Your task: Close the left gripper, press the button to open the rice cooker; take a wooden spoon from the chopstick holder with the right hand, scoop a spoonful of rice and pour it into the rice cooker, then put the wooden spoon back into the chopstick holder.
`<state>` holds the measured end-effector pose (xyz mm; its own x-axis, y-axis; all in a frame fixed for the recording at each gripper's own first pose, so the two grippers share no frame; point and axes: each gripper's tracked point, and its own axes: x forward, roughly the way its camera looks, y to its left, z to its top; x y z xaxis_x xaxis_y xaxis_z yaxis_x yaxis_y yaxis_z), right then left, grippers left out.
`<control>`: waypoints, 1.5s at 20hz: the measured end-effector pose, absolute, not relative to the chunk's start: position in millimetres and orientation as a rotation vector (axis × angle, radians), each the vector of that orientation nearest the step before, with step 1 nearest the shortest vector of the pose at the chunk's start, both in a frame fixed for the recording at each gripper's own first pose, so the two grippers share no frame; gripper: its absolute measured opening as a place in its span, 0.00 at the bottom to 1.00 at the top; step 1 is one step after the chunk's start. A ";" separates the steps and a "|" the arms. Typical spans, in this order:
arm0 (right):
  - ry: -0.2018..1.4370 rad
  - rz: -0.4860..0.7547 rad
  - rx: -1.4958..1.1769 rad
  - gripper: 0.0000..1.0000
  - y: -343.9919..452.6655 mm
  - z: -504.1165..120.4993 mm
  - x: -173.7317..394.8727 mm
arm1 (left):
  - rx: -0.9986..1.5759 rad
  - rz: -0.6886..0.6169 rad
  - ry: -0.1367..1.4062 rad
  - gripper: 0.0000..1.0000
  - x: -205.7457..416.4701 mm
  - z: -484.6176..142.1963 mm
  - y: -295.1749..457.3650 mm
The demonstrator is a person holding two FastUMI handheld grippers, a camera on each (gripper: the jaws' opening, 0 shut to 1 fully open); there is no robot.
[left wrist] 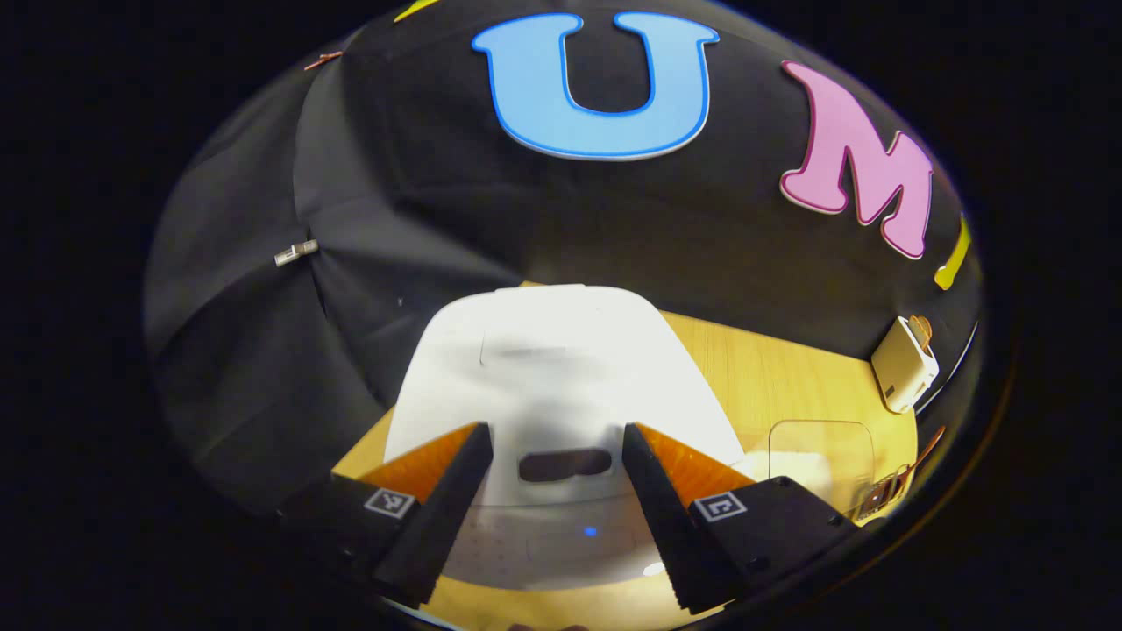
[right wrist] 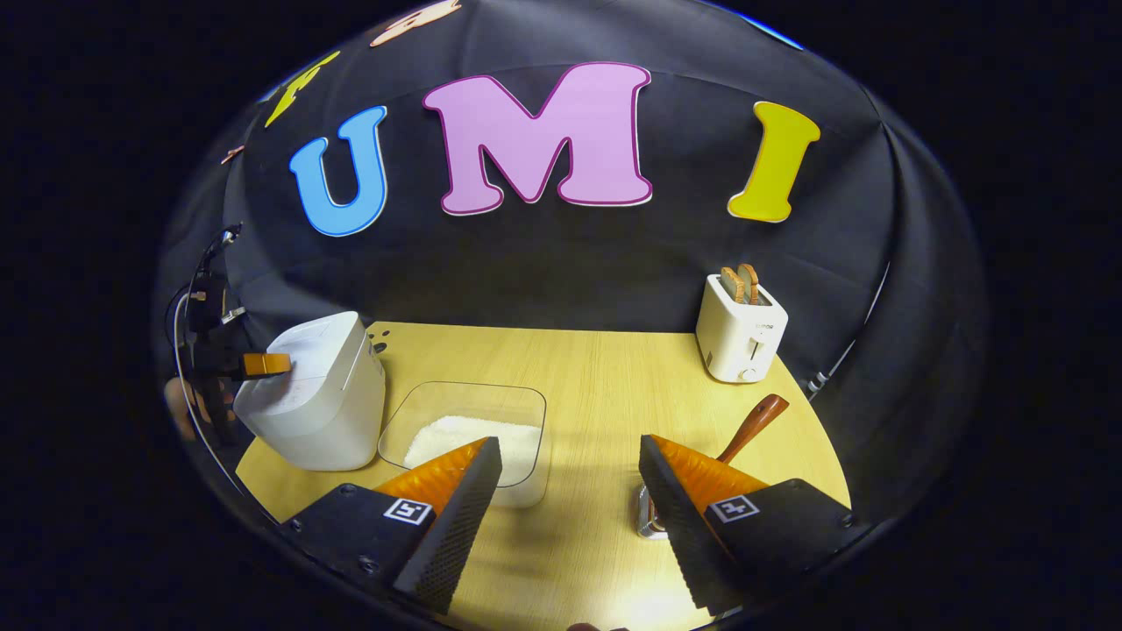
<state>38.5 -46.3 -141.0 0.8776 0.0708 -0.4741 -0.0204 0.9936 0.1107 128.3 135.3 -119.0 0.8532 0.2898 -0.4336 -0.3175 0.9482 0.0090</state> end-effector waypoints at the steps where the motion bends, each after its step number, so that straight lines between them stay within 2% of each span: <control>1: 0.496 0.049 0.102 0.98 -45.4 -141.2 38.1 | -0.048 0.317 0.430 0.99 130.2 -114.7 133.2; 12: 0.462 0.052 0.108 0.97 -37.2 -132.2 34.3 | -0.037 0.310 0.361 0.98 133.2 -108.0 127.8; 14: 0.455 0.036 0.112 0.98 -44.0 -129.3 32.0 | -0.042 0.325 0.338 0.98 125.7 -100.6 131.7; 15: 0.450 0.029 0.116 0.97 -46.4 -126.7 31.4 | -0.054 0.323 0.318 0.95 122.9 -91.0 128.9; 18: 0.421 0.010 0.114 0.98 -52.9 -113.6 32.1 | -0.057 0.284 0.232 0.96 108.4 -56.5 116.2; 23: 0.262 -0.012 0.128 0.98 -56.5 -46.6 35.5 | 0.012 0.220 0.072 0.96 67.9 17.7 86.7; 30: 0.101 -0.004 0.089 0.97 -61.0 37.3 16.7 | -0.063 0.092 -0.102 0.96 10.1 86.6 31.8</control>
